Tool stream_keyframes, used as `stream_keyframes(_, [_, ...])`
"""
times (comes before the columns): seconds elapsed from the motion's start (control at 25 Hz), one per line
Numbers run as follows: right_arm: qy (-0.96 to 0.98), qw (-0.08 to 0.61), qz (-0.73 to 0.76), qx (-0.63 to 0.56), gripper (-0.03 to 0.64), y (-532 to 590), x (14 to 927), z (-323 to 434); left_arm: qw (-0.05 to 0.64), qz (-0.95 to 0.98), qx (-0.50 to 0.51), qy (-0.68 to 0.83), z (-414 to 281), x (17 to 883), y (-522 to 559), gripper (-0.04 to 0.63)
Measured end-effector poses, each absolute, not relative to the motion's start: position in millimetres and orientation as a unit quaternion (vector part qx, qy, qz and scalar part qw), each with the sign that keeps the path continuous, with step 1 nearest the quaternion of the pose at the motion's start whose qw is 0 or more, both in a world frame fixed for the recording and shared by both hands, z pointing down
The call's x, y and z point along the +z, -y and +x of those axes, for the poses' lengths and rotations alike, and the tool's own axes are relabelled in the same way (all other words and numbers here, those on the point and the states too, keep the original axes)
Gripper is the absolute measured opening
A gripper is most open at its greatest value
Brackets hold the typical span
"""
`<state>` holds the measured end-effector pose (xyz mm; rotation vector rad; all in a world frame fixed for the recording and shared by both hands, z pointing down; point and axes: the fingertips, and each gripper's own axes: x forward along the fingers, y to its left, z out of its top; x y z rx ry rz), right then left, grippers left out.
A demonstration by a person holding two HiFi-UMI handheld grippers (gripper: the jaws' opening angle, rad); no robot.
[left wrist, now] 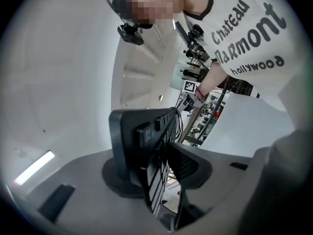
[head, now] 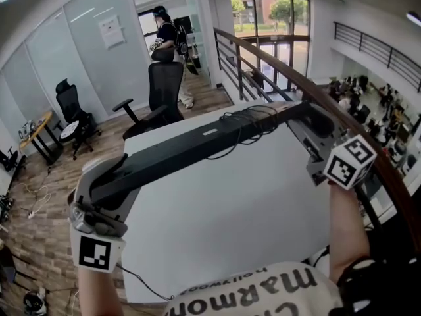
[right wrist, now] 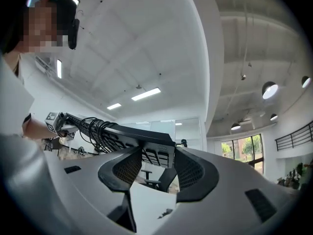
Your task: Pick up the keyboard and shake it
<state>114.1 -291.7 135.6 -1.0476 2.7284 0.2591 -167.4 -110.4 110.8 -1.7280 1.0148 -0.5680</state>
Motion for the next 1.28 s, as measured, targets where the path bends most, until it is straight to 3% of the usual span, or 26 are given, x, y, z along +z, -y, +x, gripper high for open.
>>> stream_keyframes(0.28, [-0.909, 0.159, -0.353, 0.155, 0.213, 271.8, 96.5, 129.1, 0.592, -0.663, -0.227, -0.398, -150.7, 83.9, 89.2, 0.135])
stream_keyframes(0.76, [-0.913, 0.167, -0.355, 0.114, 0.216, 279.0, 105.8, 143.4, 0.68, -0.58, -0.267, -0.36, -120.3, 79.8, 74.3, 0.123])
stream_keyframes(1.28, [-0.917, 0.144, -0.36, 0.097, 0.216, 289.7, 123.8, 142.6, 0.672, -0.589, -0.282, -0.35, -123.0, 97.3, 86.4, 0.109])
